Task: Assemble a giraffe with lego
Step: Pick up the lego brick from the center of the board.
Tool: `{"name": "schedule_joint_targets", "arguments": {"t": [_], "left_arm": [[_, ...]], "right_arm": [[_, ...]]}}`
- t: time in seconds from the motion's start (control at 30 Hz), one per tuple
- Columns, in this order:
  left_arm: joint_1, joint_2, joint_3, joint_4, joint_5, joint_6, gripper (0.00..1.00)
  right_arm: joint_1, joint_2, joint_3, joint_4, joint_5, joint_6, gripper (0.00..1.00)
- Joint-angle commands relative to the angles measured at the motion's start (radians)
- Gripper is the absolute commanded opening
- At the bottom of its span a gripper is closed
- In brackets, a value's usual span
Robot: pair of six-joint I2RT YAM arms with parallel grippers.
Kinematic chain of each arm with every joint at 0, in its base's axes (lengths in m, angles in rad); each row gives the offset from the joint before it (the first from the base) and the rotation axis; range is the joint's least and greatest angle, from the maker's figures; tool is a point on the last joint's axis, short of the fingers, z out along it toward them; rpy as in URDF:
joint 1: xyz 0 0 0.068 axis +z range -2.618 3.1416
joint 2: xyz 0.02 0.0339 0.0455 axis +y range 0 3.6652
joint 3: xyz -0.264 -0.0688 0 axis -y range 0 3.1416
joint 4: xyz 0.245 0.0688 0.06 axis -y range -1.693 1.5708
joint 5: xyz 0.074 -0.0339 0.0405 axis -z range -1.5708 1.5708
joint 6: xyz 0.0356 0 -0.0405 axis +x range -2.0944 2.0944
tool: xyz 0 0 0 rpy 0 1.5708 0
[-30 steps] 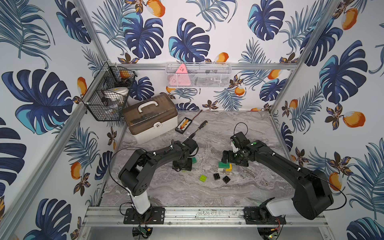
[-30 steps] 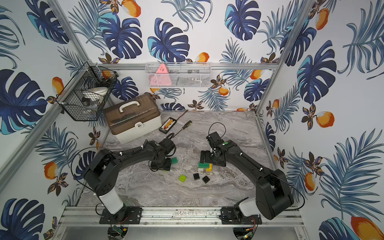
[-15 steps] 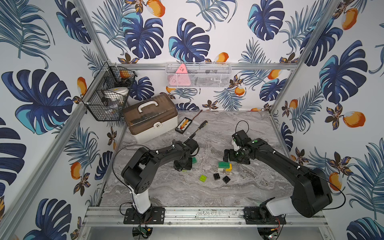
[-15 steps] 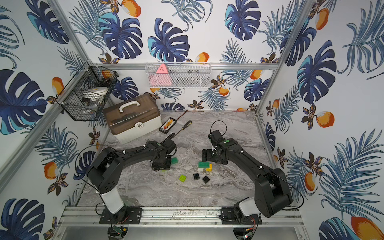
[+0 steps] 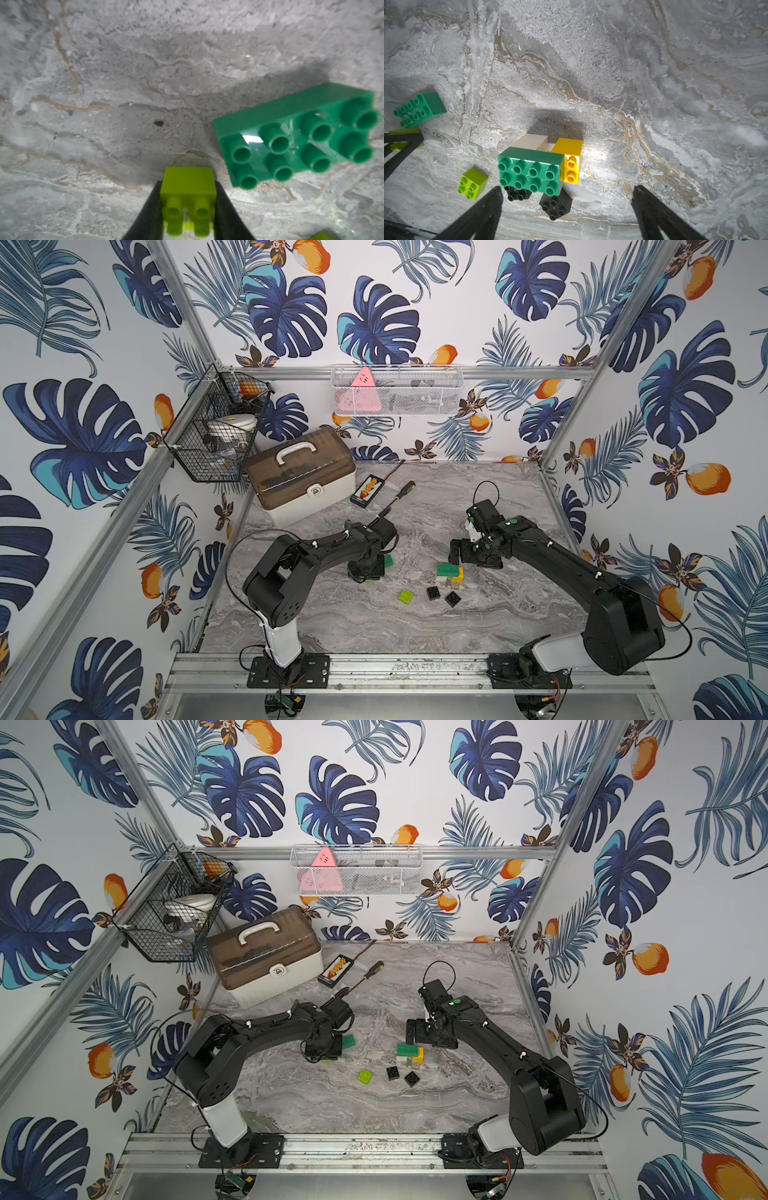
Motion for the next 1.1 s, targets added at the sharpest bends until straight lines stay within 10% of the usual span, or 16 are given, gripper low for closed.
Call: {"name": "schedule_joint_targets", "arguments": {"t": [0.0, 0.37, 0.7, 1.07], "left_arm": [[0.0, -0.006, -0.004, 0.003, -0.012, -0.032, 0.2], [-0.011, -0.184, 0.089, -0.16, -0.016, -0.041, 0.06], [-0.168, 0.069, 0.536, -0.226, 0.046, -0.059, 0.06], [-0.263, 0.195, 0.662, -0.209, 0.062, -0.056, 0.06]], "right_arm": [[-0.005, -0.003, 0.011, -0.014, -0.001, -0.016, 1.0], [-0.041, -0.052, -0.019, -0.033, 0.021, -0.026, 1.0], [-0.18, -0.002, -0.075, -0.022, 0.036, -0.062, 0.99], [-0.199, 0.134, -0.04, -0.015, 0.019, -0.086, 0.97]]}}
